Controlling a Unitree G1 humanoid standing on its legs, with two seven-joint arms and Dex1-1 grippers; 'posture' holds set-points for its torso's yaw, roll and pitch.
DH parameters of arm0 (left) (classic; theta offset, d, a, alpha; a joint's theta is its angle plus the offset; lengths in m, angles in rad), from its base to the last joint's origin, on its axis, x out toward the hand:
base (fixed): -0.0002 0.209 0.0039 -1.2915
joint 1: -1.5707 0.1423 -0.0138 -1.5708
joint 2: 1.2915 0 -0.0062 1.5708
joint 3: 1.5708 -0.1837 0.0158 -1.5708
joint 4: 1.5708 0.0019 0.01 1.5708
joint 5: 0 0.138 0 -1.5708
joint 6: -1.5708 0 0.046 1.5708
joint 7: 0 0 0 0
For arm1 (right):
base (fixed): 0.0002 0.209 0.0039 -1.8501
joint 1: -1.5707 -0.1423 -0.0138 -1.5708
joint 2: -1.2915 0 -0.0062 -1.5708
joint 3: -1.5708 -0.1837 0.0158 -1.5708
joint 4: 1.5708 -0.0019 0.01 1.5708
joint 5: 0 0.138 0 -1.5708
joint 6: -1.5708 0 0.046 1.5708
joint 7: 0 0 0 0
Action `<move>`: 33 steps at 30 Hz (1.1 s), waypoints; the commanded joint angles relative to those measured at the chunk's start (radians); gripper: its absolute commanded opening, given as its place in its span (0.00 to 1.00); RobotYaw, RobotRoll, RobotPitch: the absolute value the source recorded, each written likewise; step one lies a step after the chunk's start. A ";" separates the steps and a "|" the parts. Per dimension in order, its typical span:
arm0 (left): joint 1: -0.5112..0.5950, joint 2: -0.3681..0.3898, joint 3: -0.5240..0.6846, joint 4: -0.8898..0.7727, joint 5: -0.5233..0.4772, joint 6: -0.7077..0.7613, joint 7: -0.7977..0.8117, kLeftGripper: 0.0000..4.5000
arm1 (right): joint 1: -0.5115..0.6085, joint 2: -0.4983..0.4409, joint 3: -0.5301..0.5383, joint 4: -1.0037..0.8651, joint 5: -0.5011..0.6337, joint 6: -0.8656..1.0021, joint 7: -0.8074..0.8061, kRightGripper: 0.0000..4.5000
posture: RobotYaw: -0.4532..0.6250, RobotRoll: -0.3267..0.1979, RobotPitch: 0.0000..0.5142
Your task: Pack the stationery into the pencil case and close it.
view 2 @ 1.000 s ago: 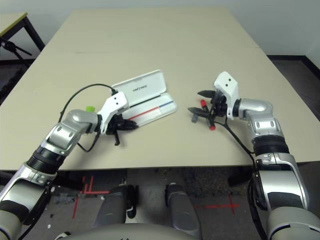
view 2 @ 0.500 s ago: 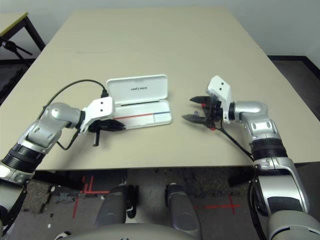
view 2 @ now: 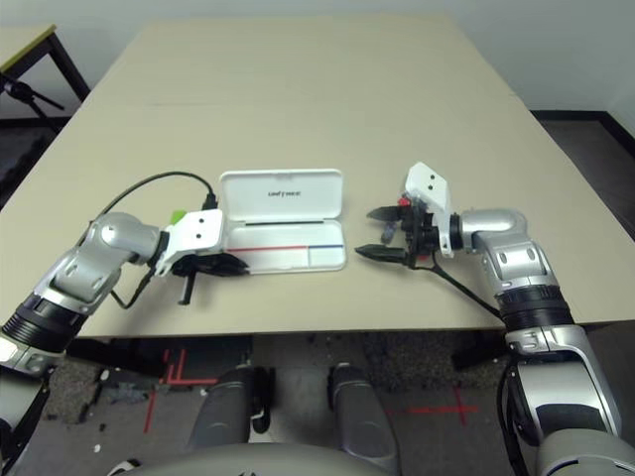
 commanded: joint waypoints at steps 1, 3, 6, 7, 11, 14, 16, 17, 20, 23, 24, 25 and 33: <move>0.016 0.010 0.007 -0.018 0.007 0.001 -0.005 0.01 | 0.007 -0.008 0.013 -0.018 0.007 0.008 0.005 1.00 | 0.40 0.62 0.19; 0.020 0.009 0.003 -0.017 0.013 0.001 -0.001 0.01 | 0.006 -0.008 0.014 -0.015 0.006 0.006 0.004 1.00 | 0.40 0.62 0.19; 0.025 0.009 -0.001 -0.017 0.018 0.003 0.001 0.01 | 0.004 -0.006 0.015 -0.012 0.004 0.003 0.002 1.00 | 0.40 0.62 0.19; 0.025 0.010 -0.001 -0.017 0.022 0.004 0.004 0.01 | 0.003 -0.006 0.015 -0.011 0.004 0.003 0.001 1.00 | 0.40 0.62 0.19; 0.026 0.008 0.004 -0.013 0.032 0.002 0.017 0.01 | 0.002 -0.002 0.018 -0.006 0.000 0.000 -0.003 1.00 | 0.40 0.62 0.19; 0.028 0.009 0.006 -0.018 0.032 0.001 0.019 0.17 | 0.002 -0.001 0.019 -0.006 0.000 -0.001 -0.004 1.00 | 0.40 0.62 0.19; 0.030 0.012 0.009 -0.039 0.024 0.007 0.016 0.33 | -0.001 0.001 0.020 -0.002 -0.001 -0.002 -0.005 1.00 | 0.40 0.62 0.19; 0.032 0.011 0.015 -0.059 0.014 0.017 0.016 0.43 | -0.002 0.001 0.020 -0.001 -0.001 -0.004 -0.005 1.00 | 0.40 0.62 0.19; 0.041 0.020 0.033 -0.124 -0.012 0.048 0.012 0.68 | -0.006 0.001 0.020 0.003 0.000 -0.008 -0.006 1.00 | 0.39 0.62 0.19; 0.048 0.045 0.066 -0.190 -0.045 0.091 0.004 0.93 | -0.014 -0.004 0.018 0.010 0.000 -0.011 -0.002 1.00 | 0.40 0.62 0.19; 0.049 0.057 0.081 -0.216 -0.060 0.109 0.000 0.99 | -0.017 -0.006 0.018 0.014 -0.001 -0.013 0.000 1.00 | 0.40 0.62 0.19; 0.052 0.065 0.093 -0.232 -0.071 0.120 -0.002 0.99 | -0.020 -0.008 0.017 0.018 -0.002 -0.015 0.002 1.00 | 0.40 0.62 0.19; 0.041 0.099 0.231 -0.324 -0.192 0.218 0.026 0.99 | -0.042 -0.016 -0.011 0.014 0.032 0.003 0.015 1.00 | 0.41 0.62 0.19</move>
